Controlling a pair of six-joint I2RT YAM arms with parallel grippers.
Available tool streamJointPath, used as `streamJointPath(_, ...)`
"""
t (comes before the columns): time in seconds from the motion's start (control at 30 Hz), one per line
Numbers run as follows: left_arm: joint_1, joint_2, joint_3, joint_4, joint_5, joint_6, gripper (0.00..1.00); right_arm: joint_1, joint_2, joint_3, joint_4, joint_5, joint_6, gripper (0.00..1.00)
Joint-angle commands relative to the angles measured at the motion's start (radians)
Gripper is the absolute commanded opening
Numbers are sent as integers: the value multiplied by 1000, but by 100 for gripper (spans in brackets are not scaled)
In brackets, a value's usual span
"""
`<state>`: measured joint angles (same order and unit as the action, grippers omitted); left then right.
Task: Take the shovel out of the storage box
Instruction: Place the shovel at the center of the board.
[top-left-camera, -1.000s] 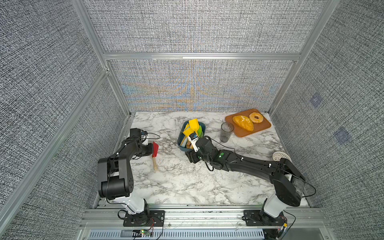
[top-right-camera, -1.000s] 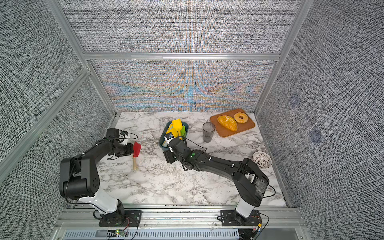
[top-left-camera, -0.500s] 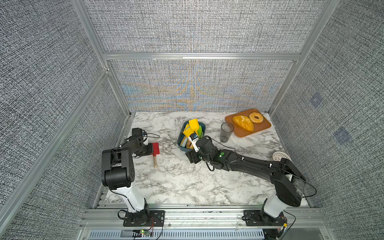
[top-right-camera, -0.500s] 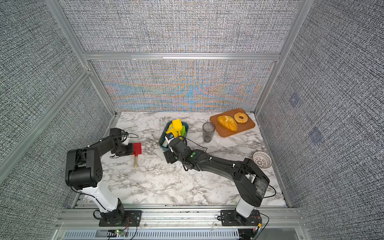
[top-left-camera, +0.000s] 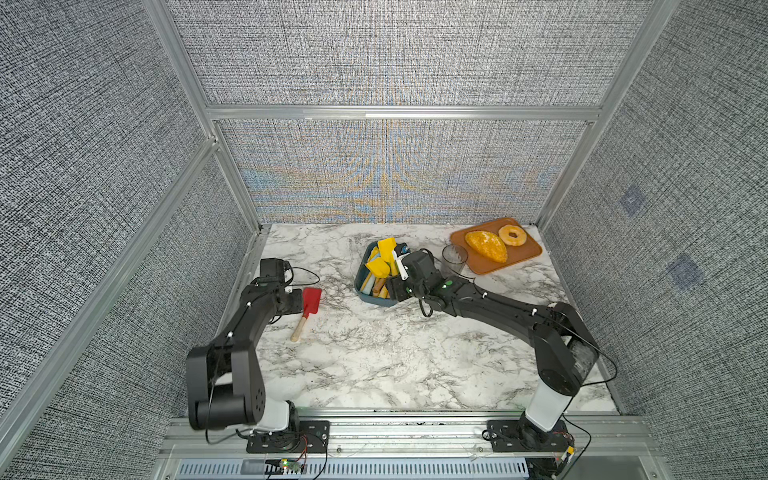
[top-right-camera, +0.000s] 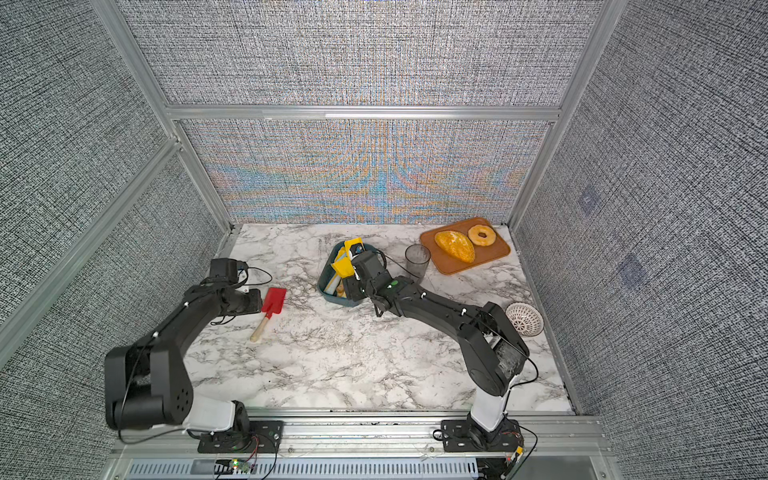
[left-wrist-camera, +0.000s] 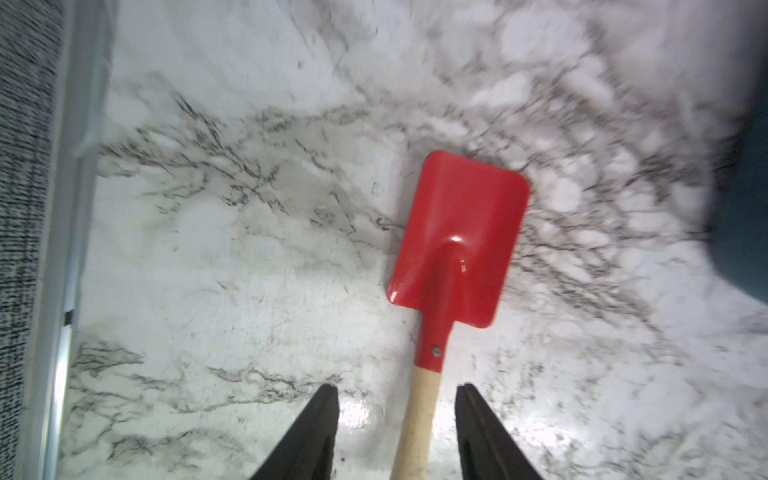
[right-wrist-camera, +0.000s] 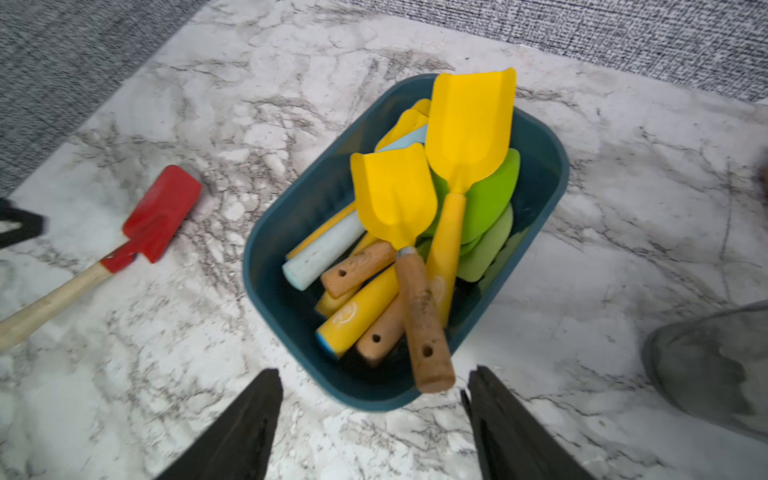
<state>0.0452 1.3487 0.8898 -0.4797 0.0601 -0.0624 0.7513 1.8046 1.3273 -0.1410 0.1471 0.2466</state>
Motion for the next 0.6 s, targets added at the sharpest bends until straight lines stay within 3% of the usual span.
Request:
streamJointPath(0.0,-42,-150,-66,149,92,-49,60,-18,60,52,-69,-17,-24,75)
streamJointPath(0.1,-78,-253,-120,246,204,-66,62,-34,128,112,-102,-17,-39,74)
streamJointPath(0.33,-116,-338,-184,358,310,-154,62,-59,229,198,-137,9,-72,65)
streamJointPath(0.57,-128,-355,-216,392,343,-212,62,-62,285,235,-155,-3,-89,49)
